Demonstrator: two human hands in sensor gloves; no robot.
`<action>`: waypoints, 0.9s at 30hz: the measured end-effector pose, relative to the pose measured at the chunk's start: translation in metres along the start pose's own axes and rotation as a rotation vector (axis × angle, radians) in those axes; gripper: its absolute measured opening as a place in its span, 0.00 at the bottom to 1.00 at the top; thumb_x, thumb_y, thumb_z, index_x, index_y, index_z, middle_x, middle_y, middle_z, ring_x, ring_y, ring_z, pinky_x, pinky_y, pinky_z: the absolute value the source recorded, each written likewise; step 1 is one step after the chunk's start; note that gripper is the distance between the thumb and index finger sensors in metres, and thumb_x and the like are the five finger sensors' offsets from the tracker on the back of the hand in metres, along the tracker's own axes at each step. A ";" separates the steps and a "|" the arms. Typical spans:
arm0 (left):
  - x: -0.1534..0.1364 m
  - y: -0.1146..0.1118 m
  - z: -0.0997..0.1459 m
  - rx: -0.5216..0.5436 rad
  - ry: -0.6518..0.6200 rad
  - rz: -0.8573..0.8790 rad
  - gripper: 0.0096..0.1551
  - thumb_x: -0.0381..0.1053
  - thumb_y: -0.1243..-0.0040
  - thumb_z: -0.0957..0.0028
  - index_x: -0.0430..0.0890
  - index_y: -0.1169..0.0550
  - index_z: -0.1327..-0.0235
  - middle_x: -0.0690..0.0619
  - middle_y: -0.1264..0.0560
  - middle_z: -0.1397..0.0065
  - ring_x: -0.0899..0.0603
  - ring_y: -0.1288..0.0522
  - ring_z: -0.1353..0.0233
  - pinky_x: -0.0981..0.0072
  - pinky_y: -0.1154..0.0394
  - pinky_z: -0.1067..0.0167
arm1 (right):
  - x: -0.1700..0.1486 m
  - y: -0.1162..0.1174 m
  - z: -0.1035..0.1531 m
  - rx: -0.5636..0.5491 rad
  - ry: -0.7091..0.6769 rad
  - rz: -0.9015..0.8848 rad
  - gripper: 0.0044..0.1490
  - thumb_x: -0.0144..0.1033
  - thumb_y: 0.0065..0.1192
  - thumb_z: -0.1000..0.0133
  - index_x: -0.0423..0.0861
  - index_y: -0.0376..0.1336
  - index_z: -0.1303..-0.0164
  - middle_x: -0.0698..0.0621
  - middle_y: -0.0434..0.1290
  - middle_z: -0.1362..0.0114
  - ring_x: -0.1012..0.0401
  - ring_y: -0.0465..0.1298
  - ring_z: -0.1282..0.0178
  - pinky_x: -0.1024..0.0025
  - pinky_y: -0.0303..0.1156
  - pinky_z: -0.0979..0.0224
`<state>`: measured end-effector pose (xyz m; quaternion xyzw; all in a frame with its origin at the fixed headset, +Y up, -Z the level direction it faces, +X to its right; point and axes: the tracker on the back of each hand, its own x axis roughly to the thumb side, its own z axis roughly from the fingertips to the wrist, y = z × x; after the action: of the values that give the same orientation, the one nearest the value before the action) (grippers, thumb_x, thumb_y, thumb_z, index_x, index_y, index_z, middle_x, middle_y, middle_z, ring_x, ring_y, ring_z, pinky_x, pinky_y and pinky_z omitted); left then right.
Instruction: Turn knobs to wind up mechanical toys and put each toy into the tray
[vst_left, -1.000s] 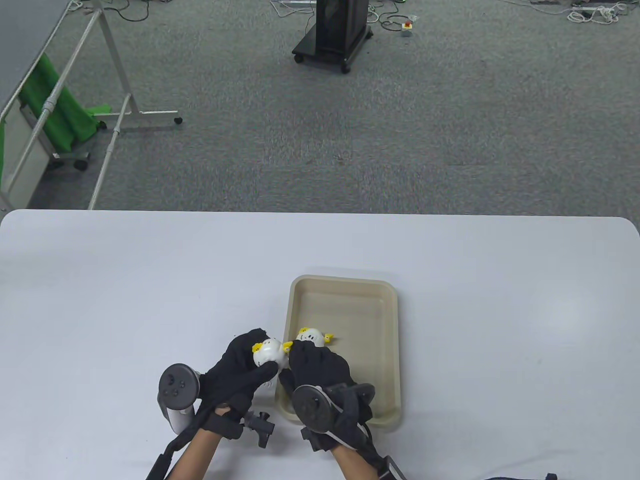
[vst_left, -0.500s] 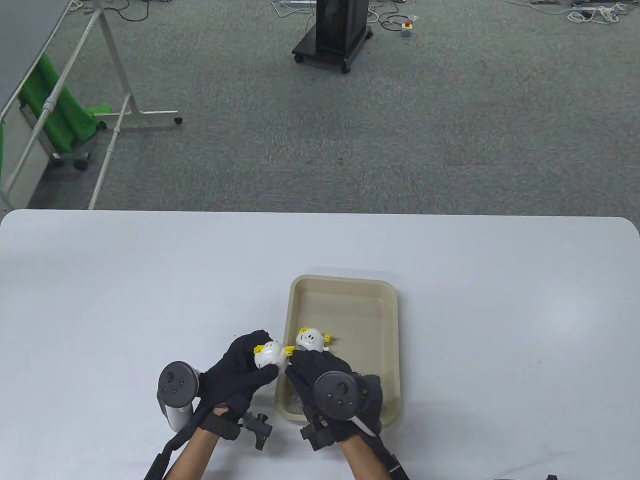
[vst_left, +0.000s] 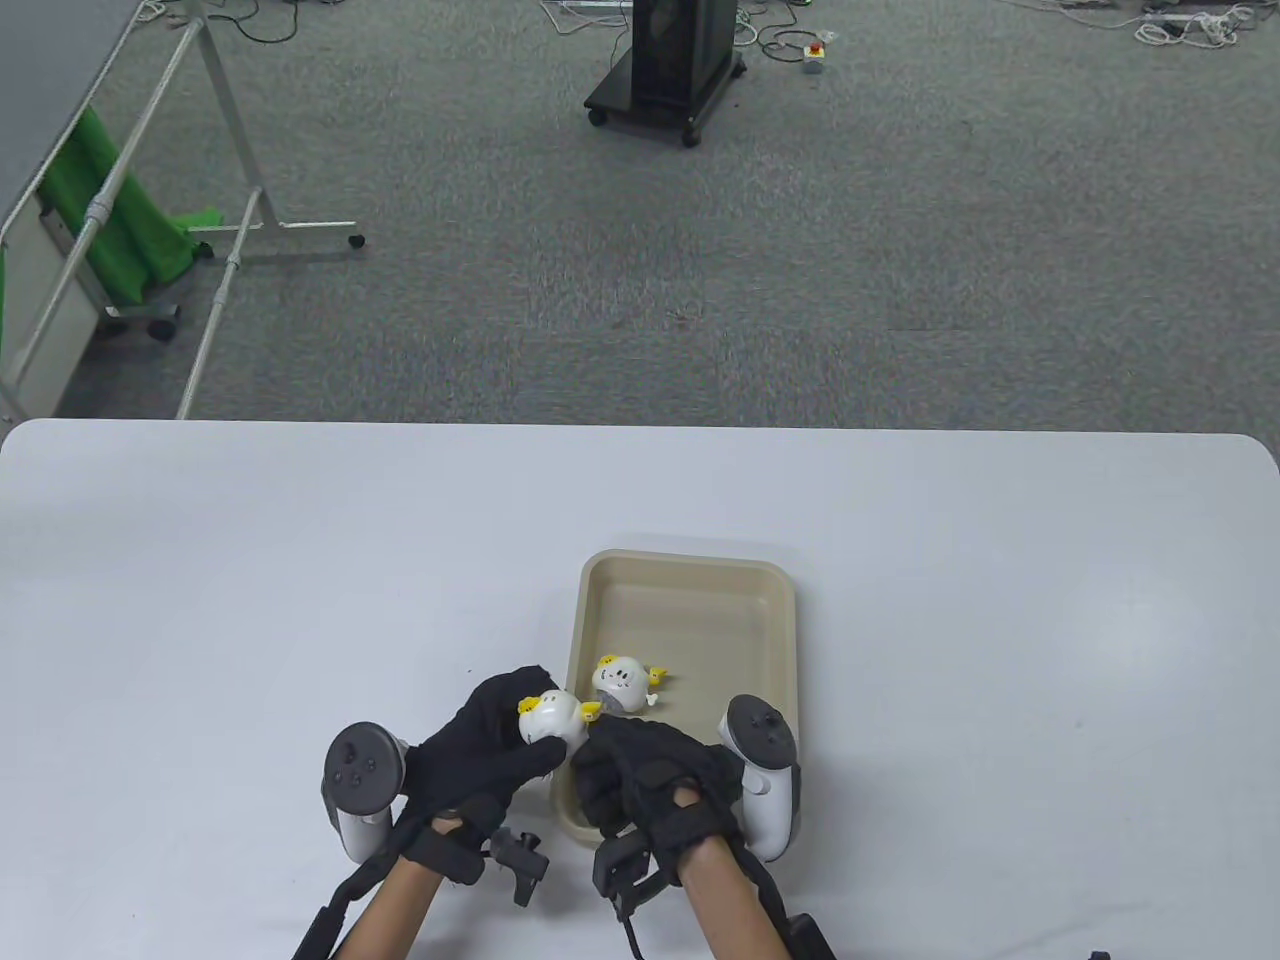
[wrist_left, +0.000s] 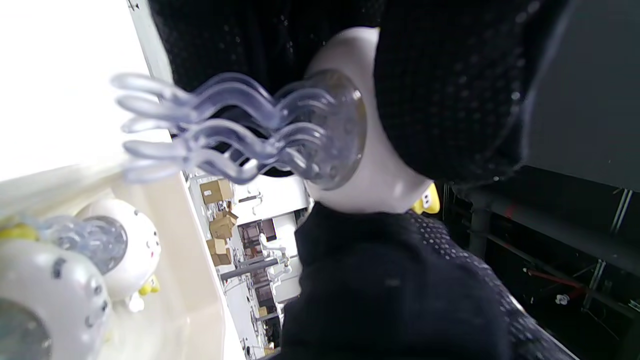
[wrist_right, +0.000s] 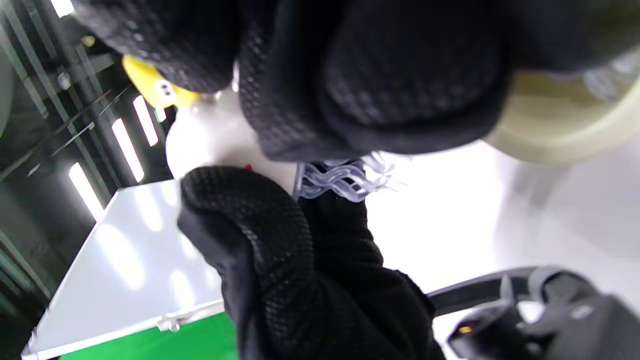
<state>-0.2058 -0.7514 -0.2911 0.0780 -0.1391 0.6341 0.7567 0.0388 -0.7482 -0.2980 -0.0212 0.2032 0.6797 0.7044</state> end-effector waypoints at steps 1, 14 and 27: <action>-0.001 0.001 0.001 0.019 0.009 -0.008 0.44 0.56 0.23 0.67 0.46 0.22 0.32 0.47 0.20 0.34 0.40 0.12 0.41 0.60 0.10 0.46 | 0.006 0.000 0.003 -0.046 -0.052 0.101 0.31 0.49 0.60 0.46 0.32 0.72 0.57 0.42 0.82 0.60 0.52 0.82 0.68 0.55 0.78 0.61; -0.005 0.004 0.001 0.060 0.046 0.031 0.44 0.57 0.23 0.66 0.46 0.23 0.32 0.46 0.20 0.34 0.40 0.12 0.41 0.61 0.10 0.46 | 0.042 0.046 0.039 -0.426 -0.618 1.130 0.42 0.51 0.67 0.53 0.42 0.61 0.32 0.43 0.70 0.30 0.46 0.74 0.36 0.48 0.69 0.30; -0.002 0.002 0.001 0.025 0.021 0.037 0.44 0.56 0.23 0.67 0.46 0.22 0.32 0.46 0.20 0.34 0.40 0.12 0.41 0.60 0.10 0.46 | 0.041 0.027 0.030 -0.341 -0.593 0.864 0.28 0.45 0.62 0.51 0.41 0.71 0.48 0.44 0.80 0.48 0.52 0.81 0.56 0.55 0.77 0.47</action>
<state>-0.2081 -0.7530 -0.2907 0.0783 -0.1247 0.6503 0.7453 0.0202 -0.6982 -0.2762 0.1425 -0.1268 0.9071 0.3751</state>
